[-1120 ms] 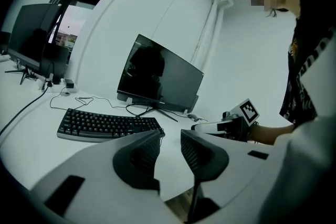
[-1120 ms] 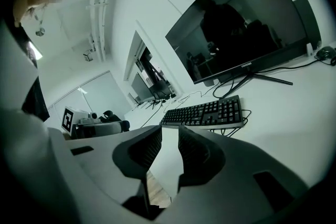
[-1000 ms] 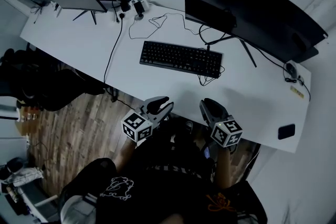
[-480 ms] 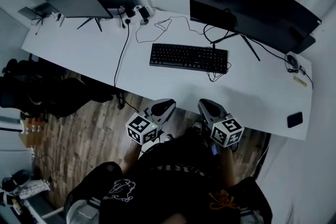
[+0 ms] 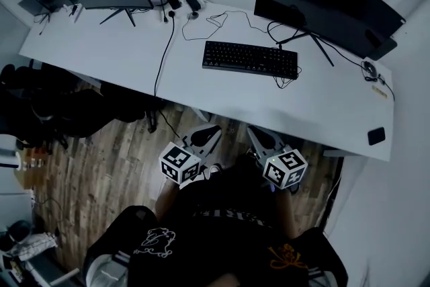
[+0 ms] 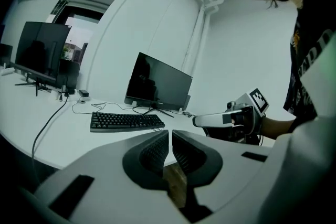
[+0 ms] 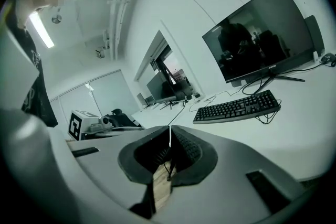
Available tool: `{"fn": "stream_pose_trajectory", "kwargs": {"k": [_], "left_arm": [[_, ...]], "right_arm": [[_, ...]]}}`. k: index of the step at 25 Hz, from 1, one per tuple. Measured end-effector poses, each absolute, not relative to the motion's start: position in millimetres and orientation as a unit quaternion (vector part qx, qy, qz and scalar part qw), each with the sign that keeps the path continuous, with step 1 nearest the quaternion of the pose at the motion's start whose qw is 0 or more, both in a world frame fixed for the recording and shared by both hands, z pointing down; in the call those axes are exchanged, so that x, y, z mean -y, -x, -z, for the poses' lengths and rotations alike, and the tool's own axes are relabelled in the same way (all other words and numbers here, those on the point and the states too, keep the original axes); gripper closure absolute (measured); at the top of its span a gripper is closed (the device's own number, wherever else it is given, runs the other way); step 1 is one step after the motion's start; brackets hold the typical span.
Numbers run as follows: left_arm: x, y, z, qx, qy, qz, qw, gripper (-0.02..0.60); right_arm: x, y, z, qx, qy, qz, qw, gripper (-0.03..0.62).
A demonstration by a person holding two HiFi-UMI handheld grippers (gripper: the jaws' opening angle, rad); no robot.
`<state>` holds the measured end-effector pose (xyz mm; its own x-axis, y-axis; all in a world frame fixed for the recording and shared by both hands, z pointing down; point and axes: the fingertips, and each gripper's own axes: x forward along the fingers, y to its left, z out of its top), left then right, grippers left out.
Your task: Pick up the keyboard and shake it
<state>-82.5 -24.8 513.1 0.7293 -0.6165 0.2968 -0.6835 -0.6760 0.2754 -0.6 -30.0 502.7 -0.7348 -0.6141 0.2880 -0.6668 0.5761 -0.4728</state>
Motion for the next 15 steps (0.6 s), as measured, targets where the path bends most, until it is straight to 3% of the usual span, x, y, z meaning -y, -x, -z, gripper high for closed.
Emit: {"fn": "stream_pose_trajectory", "kwargs": {"k": [15], "left_arm": [[-17,106,-491,0.338,-0.925,-0.068,0.160,0.546]], "right_arm": [[-14,37,-494,0.893,-0.363,-0.261,0.046,0.589]]}}
